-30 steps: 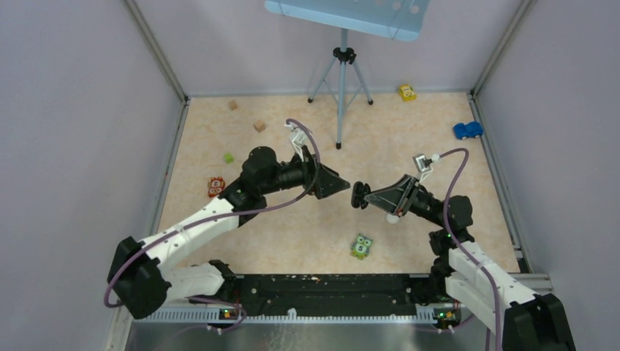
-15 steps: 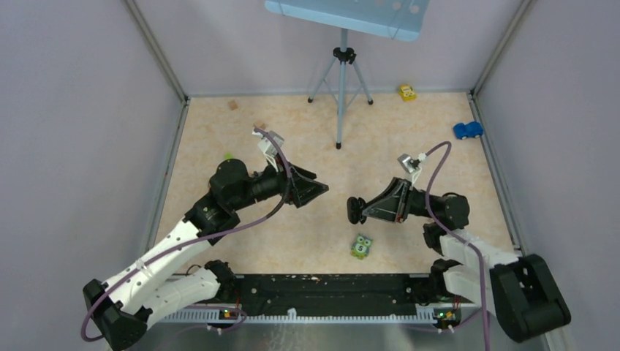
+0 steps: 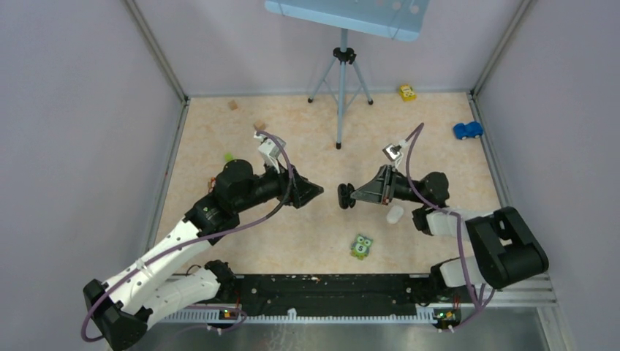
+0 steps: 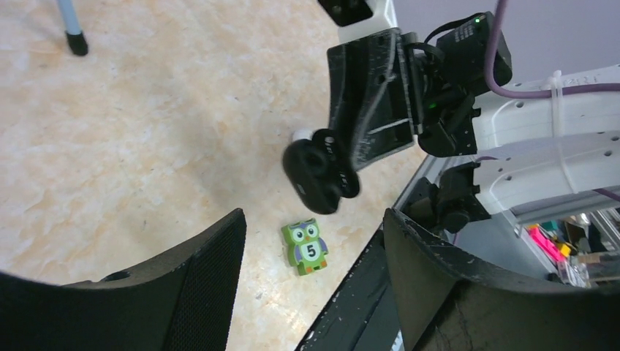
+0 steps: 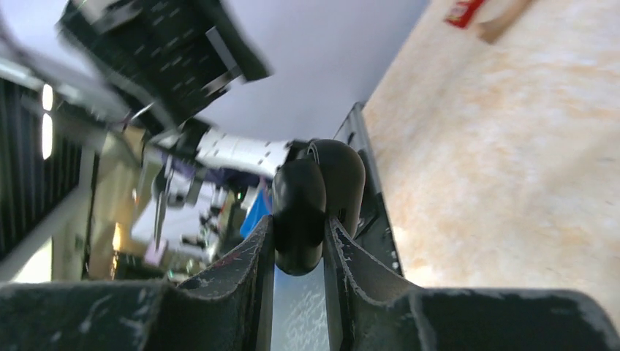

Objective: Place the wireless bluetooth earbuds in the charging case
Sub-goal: Place the charging case with the earbuds at the center of the board.

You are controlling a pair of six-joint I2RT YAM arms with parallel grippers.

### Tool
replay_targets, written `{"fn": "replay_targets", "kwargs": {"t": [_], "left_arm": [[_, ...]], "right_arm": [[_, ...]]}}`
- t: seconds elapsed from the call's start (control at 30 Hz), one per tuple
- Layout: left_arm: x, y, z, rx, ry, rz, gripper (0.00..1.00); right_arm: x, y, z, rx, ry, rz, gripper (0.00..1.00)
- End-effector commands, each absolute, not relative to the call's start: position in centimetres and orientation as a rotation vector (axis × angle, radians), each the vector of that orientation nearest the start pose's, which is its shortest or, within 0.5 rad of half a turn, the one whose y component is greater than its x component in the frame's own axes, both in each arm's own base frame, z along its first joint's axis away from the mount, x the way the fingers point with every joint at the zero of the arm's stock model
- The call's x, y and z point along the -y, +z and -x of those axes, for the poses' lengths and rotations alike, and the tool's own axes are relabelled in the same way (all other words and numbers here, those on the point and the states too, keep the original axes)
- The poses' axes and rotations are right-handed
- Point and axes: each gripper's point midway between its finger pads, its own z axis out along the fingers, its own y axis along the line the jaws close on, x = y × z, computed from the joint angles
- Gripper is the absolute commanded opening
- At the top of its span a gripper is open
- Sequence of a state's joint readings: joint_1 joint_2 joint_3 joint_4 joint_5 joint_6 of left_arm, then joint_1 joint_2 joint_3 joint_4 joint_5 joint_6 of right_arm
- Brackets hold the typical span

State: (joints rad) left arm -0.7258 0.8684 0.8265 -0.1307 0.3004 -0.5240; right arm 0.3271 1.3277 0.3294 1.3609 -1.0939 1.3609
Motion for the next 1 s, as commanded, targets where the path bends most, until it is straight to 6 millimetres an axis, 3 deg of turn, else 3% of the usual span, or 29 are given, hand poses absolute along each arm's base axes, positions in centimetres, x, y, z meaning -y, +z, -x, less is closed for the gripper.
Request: {"fn": "replay_targets", "kwargs": {"t": [0.0, 0.23, 0.5, 0.73, 0.97], "left_arm": [[25.4, 29.5, -20.7, -1.831, -1.054, -0.346, 0.74], [23.7, 29.2, -21.5, -1.846, -0.959, -0.286, 0.74], [23.5, 28.9, -21.4, -1.846, -0.959, -0.274, 0.74], [23.6, 29.0, -21.3, -1.842, -0.971, -0.269, 0.74], [23.6, 28.9, -21.3, -1.847, -0.977, -0.267, 0.75]], "right_arm": [[-25.7, 19.8, -24.0, -1.792, 1.81, 0.178, 0.0], [-26.1, 13.8, -28.8, -2.007, 1.628, 0.004, 0.0], [-24.6, 6.7, -30.0, -2.29, 1.356, -0.084, 0.0], [-23.8, 3.9, -29.5, -2.353, 1.334, -0.122, 0.0], [-22.6, 2.8, -28.8, -2.368, 1.305, -0.155, 0.0]]}}
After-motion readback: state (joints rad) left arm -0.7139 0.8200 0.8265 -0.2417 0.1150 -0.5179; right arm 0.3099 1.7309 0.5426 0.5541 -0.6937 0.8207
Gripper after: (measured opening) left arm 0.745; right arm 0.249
